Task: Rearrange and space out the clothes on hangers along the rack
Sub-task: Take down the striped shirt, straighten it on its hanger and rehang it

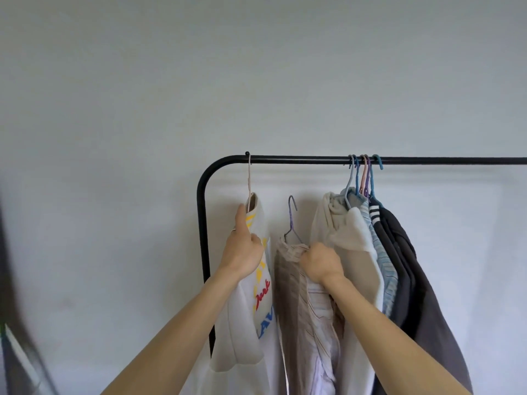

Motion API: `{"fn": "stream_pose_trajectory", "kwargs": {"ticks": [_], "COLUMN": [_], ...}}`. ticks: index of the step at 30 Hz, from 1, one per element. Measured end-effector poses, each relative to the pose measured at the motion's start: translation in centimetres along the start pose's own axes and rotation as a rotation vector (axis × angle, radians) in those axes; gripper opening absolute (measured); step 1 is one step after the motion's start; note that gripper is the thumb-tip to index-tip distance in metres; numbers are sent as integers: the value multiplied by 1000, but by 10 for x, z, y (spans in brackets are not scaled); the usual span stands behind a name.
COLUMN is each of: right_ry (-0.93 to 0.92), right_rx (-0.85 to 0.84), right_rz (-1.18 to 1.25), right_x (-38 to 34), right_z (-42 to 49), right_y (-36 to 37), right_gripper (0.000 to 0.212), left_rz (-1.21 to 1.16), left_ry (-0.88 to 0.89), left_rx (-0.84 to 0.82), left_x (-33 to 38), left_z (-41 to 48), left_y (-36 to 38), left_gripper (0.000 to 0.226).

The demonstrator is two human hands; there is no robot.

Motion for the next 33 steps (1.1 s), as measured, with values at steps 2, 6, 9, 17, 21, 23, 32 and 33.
{"fn": "stream_pose_trajectory", "kwargs": {"ticks": [2,6,9,17,21,23,32,33], "right_ry": [-2,-31,-48,-113,-191,-206,-149,-176], "right_rx": [17,91,122,95,11,13,175,190], "right_rz": [23,96,199,362,321,243,19,-5], "right_x": [13,42,60,119,155,171,207,205], "right_z": [-18,-59,-93,-222,-289,-321,-416,-423], "right_y": [11,18,22,36,48,52,57,56], "right_gripper": [26,18,17,9,16,18,21,21], "left_rz": [9,63,241,439,388,447,493,499], "left_ry": [23,119,186,759,469,364,434,423], "left_rx": [4,-17,32,40,-156,-266,-581,-602], "left_x": [-3,-6,-11,-39,-85,-113,-140,-141], "left_z": [-7,-34,-60,-161,-177,-181,-227,-228], "left_y": [3,8,12,45,65,70,62,61], "left_gripper": [75,81,77,47,78,85,43,55]}}
Point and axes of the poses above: each hand's wrist, its own z-axis towards the middle knuckle, its own y-axis out of the palm, x = y × z, the point moved 1 cm from there along z, towards the middle knuckle, and after that the axes turned 15 degrees about -z, right-handed, at the moved point
